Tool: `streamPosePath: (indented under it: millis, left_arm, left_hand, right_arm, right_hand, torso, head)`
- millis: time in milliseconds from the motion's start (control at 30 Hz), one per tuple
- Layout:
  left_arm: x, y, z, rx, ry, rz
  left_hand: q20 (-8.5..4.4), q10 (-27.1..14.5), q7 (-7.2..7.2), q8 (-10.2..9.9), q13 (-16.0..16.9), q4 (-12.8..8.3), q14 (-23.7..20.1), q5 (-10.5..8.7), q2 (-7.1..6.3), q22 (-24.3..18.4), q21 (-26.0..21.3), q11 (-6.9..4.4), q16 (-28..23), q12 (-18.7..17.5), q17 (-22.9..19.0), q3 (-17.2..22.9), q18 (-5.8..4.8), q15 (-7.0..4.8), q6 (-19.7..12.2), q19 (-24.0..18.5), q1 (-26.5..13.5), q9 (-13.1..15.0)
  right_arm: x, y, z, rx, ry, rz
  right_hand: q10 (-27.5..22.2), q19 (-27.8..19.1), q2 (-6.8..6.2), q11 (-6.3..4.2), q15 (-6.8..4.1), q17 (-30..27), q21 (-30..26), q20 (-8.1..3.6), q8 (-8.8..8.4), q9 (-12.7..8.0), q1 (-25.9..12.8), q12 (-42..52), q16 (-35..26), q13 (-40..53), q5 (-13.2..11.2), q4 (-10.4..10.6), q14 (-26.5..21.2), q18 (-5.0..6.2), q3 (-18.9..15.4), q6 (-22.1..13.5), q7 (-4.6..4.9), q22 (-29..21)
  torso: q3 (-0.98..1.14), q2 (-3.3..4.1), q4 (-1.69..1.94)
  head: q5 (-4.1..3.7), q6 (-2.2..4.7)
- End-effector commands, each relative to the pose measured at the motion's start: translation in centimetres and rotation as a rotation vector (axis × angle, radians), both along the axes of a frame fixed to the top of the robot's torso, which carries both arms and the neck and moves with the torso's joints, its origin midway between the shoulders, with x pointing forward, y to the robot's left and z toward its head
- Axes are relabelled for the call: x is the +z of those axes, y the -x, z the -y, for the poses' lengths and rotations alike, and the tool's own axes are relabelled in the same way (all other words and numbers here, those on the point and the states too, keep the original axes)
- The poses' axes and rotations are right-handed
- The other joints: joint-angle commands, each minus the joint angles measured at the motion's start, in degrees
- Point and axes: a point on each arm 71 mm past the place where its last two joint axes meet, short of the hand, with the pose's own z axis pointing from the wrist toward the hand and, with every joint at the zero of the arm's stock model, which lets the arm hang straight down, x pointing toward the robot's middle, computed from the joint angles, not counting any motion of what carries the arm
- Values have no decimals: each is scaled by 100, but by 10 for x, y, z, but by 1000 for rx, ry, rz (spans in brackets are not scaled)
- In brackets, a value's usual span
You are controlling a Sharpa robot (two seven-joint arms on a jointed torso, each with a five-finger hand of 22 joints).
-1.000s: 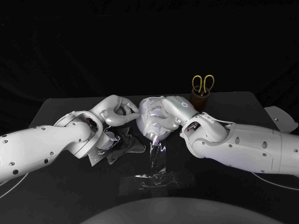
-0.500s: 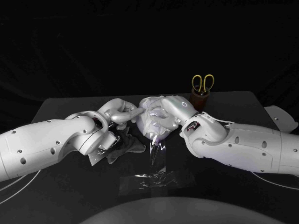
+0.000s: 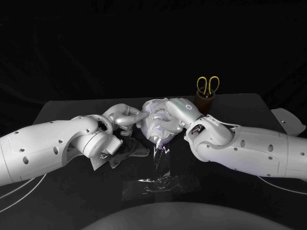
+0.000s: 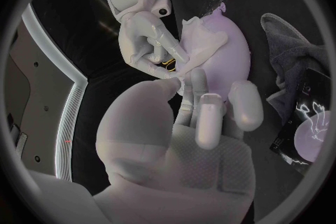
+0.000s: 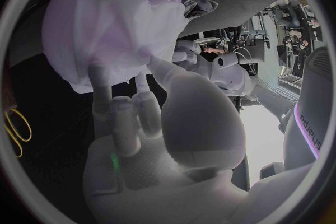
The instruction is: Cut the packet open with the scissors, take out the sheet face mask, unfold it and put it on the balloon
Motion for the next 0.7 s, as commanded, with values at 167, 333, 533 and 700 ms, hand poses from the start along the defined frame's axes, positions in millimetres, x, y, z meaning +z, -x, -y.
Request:
streamPosePath:
  millis: [167,333,533,700]
  left_arm:
    - [-1,0,2,7,20,-53]
    - [-2,0,3,6,13,-59]
    - [-2,-1,2,11,5,-63]
    - [-2,-2,3,14,2,-64]
  left_hand:
    - [-31,72,-26,51,23,-50,367,-10,-135,56,65,-15,32,50,920,-1,-77,-63,67,75,152,7]
    - [-38,82,-15,62,37,-28,373,-12,-296,91,84,-7,36,69,930,-111,-84,-61,81,99,155,13]
    - [-41,142,-25,81,115,-18,397,-11,-370,176,126,-13,54,126,984,-211,-102,-63,116,160,151,20]
    - [-44,189,-36,95,172,-26,409,-11,-368,215,146,-23,63,168,1011,-230,-110,-71,137,188,182,25]
  right_arm:
    - [-4,0,1,-7,26,-18]
    - [-4,0,1,-7,26,-19]
    - [-4,0,1,-8,27,-19]
    - [-4,0,1,-8,27,-19]
  right_hand:
    - [13,29,46,-10,-28,631,29,6,35,5,-19,16,21,604,-13,16,173,68,-21,42,3,278]
    - [13,29,46,-10,-28,631,29,6,35,5,-19,16,21,604,-13,16,173,68,-21,42,3,278]
    - [22,38,45,-10,-29,643,44,4,33,4,-22,27,24,614,-13,19,179,65,-24,43,3,282]
    - [22,38,45,-10,-29,643,44,4,33,4,-22,27,24,614,-13,19,179,65,-24,43,3,282]
  torso:
    - [-2,-1,2]
    - [-3,1,4]
    - [-2,1,3]
    - [-4,-1,2]
  head:
    - [0,-11]
    - [-5,-10]
    - [-7,-14]
    - [-8,-24]
